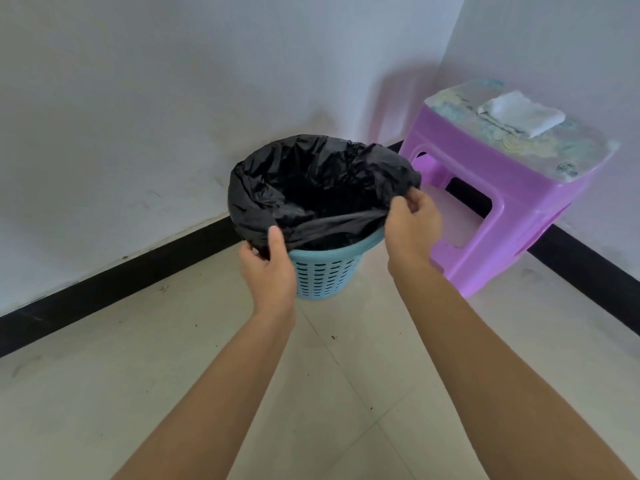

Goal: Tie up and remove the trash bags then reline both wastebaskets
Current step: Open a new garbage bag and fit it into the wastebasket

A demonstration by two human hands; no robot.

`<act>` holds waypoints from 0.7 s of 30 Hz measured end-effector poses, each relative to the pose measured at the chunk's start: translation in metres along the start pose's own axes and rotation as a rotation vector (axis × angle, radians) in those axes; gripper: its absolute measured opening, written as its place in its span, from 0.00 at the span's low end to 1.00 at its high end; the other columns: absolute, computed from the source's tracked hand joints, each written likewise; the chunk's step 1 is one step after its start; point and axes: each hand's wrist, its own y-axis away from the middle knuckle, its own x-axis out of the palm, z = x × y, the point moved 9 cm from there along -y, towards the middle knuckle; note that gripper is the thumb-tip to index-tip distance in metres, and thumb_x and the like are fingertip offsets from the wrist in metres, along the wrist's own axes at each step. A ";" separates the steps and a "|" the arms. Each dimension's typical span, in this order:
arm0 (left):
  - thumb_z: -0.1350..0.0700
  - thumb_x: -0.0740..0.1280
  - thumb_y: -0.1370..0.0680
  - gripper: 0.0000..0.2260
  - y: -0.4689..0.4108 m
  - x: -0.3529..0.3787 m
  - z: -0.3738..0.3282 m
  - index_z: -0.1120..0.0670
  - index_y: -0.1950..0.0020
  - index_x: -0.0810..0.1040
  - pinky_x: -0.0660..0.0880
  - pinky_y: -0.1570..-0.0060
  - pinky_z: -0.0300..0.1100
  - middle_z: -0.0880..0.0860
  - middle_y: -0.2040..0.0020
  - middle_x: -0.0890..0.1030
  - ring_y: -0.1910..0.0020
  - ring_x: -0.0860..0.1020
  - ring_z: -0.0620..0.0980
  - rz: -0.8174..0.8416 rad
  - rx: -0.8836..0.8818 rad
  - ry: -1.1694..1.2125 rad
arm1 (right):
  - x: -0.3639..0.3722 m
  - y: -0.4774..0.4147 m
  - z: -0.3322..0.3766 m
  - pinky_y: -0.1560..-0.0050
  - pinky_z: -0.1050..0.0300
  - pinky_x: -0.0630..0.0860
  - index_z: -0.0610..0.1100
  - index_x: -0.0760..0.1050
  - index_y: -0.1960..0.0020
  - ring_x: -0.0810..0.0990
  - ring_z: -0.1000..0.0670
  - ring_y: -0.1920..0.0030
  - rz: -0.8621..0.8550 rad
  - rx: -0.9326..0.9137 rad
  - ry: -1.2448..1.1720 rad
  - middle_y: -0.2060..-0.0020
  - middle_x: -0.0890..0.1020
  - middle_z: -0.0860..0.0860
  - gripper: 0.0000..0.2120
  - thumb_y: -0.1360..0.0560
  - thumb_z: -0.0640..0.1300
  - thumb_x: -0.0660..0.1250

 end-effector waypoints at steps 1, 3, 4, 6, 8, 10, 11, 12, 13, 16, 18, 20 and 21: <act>0.43 0.61 0.19 0.12 0.001 -0.002 0.004 0.42 0.38 0.64 0.77 0.42 0.48 0.48 0.40 0.77 0.44 0.78 0.47 -0.006 -0.022 0.031 | -0.005 0.000 -0.014 0.50 0.51 0.81 0.46 0.80 0.44 0.80 0.52 0.56 -0.031 0.091 -0.159 0.55 0.83 0.52 0.14 0.27 0.40 0.62; 0.44 0.58 0.17 0.09 0.003 -0.005 0.008 0.40 0.38 0.63 0.78 0.50 0.45 0.45 0.47 0.78 0.50 0.79 0.46 -0.017 -0.041 0.099 | -0.005 0.008 -0.040 0.55 0.54 0.83 0.44 0.78 0.45 0.81 0.52 0.56 -0.054 0.267 -0.419 0.53 0.82 0.48 0.13 0.24 0.35 0.58; 0.45 0.57 0.16 0.08 0.004 -0.007 0.007 0.41 0.38 0.63 0.78 0.52 0.44 0.44 0.49 0.77 0.52 0.79 0.45 -0.031 -0.032 0.132 | -0.003 0.016 -0.051 0.58 0.57 0.83 0.44 0.76 0.45 0.82 0.52 0.55 -0.050 0.341 -0.464 0.50 0.81 0.47 0.12 0.21 0.34 0.57; 0.49 0.57 0.16 0.06 0.005 -0.011 0.005 0.45 0.39 0.68 0.80 0.52 0.43 0.47 0.46 0.79 0.49 0.80 0.47 -0.077 -0.030 0.215 | 0.004 0.033 -0.069 0.61 0.58 0.81 0.43 0.74 0.47 0.82 0.51 0.53 0.006 0.431 -0.466 0.50 0.80 0.47 0.09 0.19 0.35 0.56; 0.52 0.55 0.16 0.10 0.005 -0.015 0.009 0.50 0.37 0.71 0.81 0.53 0.43 0.52 0.43 0.80 0.48 0.81 0.49 -0.122 -0.053 0.275 | 0.011 0.045 -0.074 0.59 0.55 0.82 0.39 0.76 0.47 0.82 0.47 0.53 0.086 0.433 -0.425 0.53 0.81 0.45 0.11 0.21 0.37 0.55; 0.54 0.54 0.15 0.11 0.003 -0.021 0.010 0.55 0.37 0.71 0.81 0.54 0.43 0.55 0.42 0.80 0.51 0.82 0.49 -0.168 -0.036 0.265 | 0.012 0.043 -0.063 0.55 0.53 0.79 0.41 0.76 0.49 0.81 0.47 0.53 0.112 0.360 -0.411 0.55 0.82 0.47 0.13 0.21 0.44 0.55; 0.55 0.55 0.16 0.09 0.000 -0.025 0.009 0.55 0.39 0.70 0.81 0.56 0.42 0.56 0.42 0.79 0.52 0.82 0.48 -0.190 -0.014 0.239 | 0.009 0.040 -0.052 0.54 0.52 0.76 0.44 0.76 0.52 0.80 0.49 0.54 0.108 0.294 -0.416 0.57 0.82 0.49 0.15 0.21 0.51 0.54; 0.57 0.55 0.16 0.07 -0.004 -0.030 0.009 0.55 0.40 0.70 0.81 0.58 0.39 0.56 0.42 0.79 0.51 0.82 0.49 -0.207 0.011 0.214 | 0.006 0.034 -0.040 0.54 0.52 0.75 0.45 0.75 0.55 0.78 0.51 0.56 0.099 0.219 -0.408 0.59 0.82 0.52 0.19 0.21 0.58 0.54; 0.59 0.55 0.17 0.07 -0.007 -0.033 0.008 0.54 0.40 0.69 0.80 0.60 0.37 0.56 0.41 0.78 0.50 0.82 0.50 -0.216 0.030 0.195 | 0.003 0.028 -0.029 0.53 0.51 0.75 0.45 0.75 0.57 0.77 0.52 0.58 0.089 0.140 -0.360 0.60 0.81 0.53 0.23 0.22 0.63 0.55; 0.62 0.57 0.18 0.10 -0.012 -0.038 0.017 0.52 0.38 0.68 0.79 0.62 0.34 0.53 0.40 0.77 0.46 0.81 0.53 -0.211 0.058 0.118 | -0.001 0.022 -0.021 0.49 0.49 0.79 0.48 0.76 0.58 0.77 0.55 0.60 0.046 -0.033 -0.022 0.56 0.82 0.52 0.18 0.25 0.63 0.64; 0.62 0.60 0.18 0.12 -0.010 -0.038 0.028 0.47 0.39 0.69 0.81 0.59 0.38 0.49 0.42 0.77 0.45 0.81 0.52 -0.188 0.082 0.043 | -0.003 0.027 -0.028 0.48 0.45 0.81 0.50 0.75 0.57 0.79 0.52 0.57 0.004 -0.042 -0.015 0.55 0.81 0.49 0.08 0.24 0.54 0.64; 0.63 0.62 0.19 0.14 -0.010 -0.037 0.036 0.45 0.39 0.69 0.82 0.55 0.43 0.45 0.45 0.77 0.45 0.81 0.50 -0.176 0.104 -0.008 | -0.007 0.034 -0.045 0.52 0.48 0.83 0.46 0.73 0.56 0.79 0.49 0.55 -0.026 0.115 -0.263 0.55 0.80 0.48 0.07 0.22 0.45 0.59; 0.63 0.62 0.19 0.15 -0.011 -0.038 0.038 0.45 0.38 0.69 0.82 0.56 0.42 0.45 0.45 0.77 0.47 0.81 0.48 -0.177 0.098 -0.020 | -0.005 0.038 -0.055 0.54 0.51 0.83 0.43 0.72 0.56 0.79 0.48 0.56 -0.029 0.220 -0.383 0.54 0.80 0.46 0.08 0.21 0.42 0.55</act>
